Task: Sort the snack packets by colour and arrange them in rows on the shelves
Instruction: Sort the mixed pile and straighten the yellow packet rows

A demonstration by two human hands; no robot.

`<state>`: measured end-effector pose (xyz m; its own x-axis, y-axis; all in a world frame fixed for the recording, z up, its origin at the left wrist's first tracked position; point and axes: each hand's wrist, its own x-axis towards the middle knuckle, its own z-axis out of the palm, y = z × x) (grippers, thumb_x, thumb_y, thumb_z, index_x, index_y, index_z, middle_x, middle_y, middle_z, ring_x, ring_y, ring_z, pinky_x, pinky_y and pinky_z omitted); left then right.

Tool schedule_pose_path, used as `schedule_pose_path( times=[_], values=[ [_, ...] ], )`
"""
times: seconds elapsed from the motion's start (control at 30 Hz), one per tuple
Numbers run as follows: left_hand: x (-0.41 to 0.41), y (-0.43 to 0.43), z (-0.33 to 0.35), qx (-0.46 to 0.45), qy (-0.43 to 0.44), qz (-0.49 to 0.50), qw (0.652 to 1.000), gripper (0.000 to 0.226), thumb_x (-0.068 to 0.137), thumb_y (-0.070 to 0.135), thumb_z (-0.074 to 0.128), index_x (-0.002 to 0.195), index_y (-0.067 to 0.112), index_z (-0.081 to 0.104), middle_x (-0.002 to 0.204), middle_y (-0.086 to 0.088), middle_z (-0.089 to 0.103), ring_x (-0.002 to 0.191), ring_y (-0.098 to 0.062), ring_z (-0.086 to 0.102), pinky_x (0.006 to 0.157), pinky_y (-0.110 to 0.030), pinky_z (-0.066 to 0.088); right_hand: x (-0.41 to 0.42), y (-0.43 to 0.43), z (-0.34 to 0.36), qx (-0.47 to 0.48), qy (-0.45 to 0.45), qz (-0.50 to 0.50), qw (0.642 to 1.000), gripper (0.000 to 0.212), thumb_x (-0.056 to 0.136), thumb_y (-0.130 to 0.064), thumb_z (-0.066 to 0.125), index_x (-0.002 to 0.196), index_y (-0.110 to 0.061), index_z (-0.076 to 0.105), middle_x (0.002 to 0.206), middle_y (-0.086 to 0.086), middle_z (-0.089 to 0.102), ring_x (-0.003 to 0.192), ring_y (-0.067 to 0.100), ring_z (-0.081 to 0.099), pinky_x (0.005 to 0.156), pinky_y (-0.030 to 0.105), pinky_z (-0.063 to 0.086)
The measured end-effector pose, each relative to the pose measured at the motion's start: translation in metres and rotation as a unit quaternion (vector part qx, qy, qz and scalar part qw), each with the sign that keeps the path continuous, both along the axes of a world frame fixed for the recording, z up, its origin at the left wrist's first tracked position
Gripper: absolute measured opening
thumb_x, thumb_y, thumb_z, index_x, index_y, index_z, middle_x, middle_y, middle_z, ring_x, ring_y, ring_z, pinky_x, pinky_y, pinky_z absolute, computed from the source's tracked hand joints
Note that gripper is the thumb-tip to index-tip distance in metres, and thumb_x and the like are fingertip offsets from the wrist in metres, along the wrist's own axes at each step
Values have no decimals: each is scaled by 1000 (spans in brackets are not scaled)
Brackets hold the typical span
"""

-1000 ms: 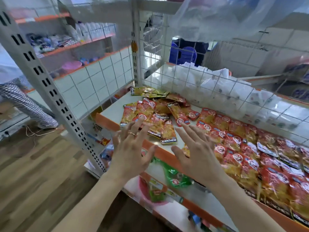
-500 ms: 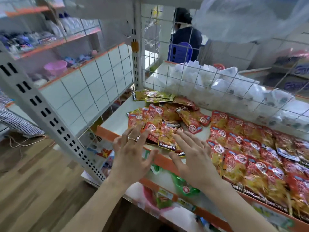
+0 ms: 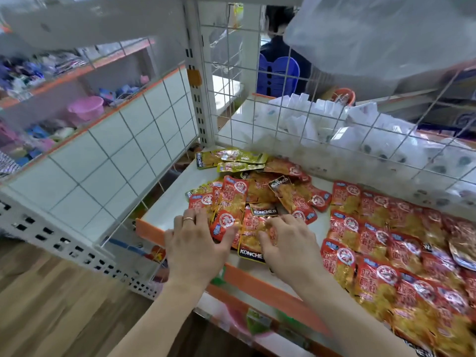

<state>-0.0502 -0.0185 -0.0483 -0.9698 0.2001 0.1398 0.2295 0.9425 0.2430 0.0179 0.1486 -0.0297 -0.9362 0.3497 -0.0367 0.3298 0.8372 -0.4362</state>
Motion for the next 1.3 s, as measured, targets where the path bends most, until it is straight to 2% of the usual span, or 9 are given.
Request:
schedule_pose_path(
  times=[0.1,0.27,0.37,0.5,0.73,0.9,1.03,1.17,1.3],
  values=[
    [-1,6,-2,-42,-28,20,999,76,80,84,39,117,19,56,114,-2,60,110,-23,55,91,-41,46,-10,-1,1,24,-66,-23,997,53,94,-62,44,121,-19,59,121,0,56,116,21,47,96,37,44],
    [-2,6,0,14,-62,11,998,56,80,77,53,99,24,55,99,6,57,100,-17,57,87,-36,39,-23,-11,7,8,-132,-69,989,73,91,-69,42,131,-8,47,130,9,48,122,28,46,94,40,45],
    [-4,3,4,130,-95,1,987,39,84,64,63,88,28,49,90,10,58,90,-14,58,87,-35,36,-28,-17,10,16,-154,-93,984,78,90,-72,42,132,-7,42,131,11,46,122,31,48,92,41,46],
    [-11,-12,14,328,-149,-14,933,20,94,42,64,82,26,58,77,6,67,73,-13,65,73,-43,55,-36,-21,9,20,-160,-118,980,78,89,-68,49,134,-6,37,132,12,46,121,32,50,90,41,47],
    [-21,-32,37,475,-202,-11,856,16,95,31,65,87,19,59,82,4,70,75,-13,70,64,-23,57,-38,-26,9,13,-154,-163,974,77,83,-68,60,127,-7,46,126,10,54,121,29,50,92,40,47],
    [-30,-39,38,537,-263,23,801,15,94,28,66,103,20,56,96,-5,71,79,-17,74,68,-30,59,-34,-26,13,-60,-130,-201,969,46,83,-59,62,92,-15,50,100,4,62,99,28,57,81,38,51],
    [-39,-38,34,578,-337,24,742,31,86,20,75,112,18,58,103,-4,74,87,-19,75,75,-34,58,-23,-21,22,-188,-60,-248,949,26,86,-33,69,74,-17,53,78,3,60,74,20,59,75,37,51],
    [-44,-36,30,593,-384,-1,708,31,85,10,75,114,13,65,100,-5,76,89,-24,74,84,-41,57,-10,-18,25,-306,15,-293,906,16,84,-20,76,85,-14,62,87,11,69,83,26,70,80,42,57],
    [-49,-34,28,576,-397,-24,714,19,88,12,73,106,17,71,100,-7,77,97,-34,72,95,-57,52,5,-21,27,-403,71,-296,863,26,86,-15,76,109,-13,65,91,8,75,81,24,74,81,41,60]
  ],
)
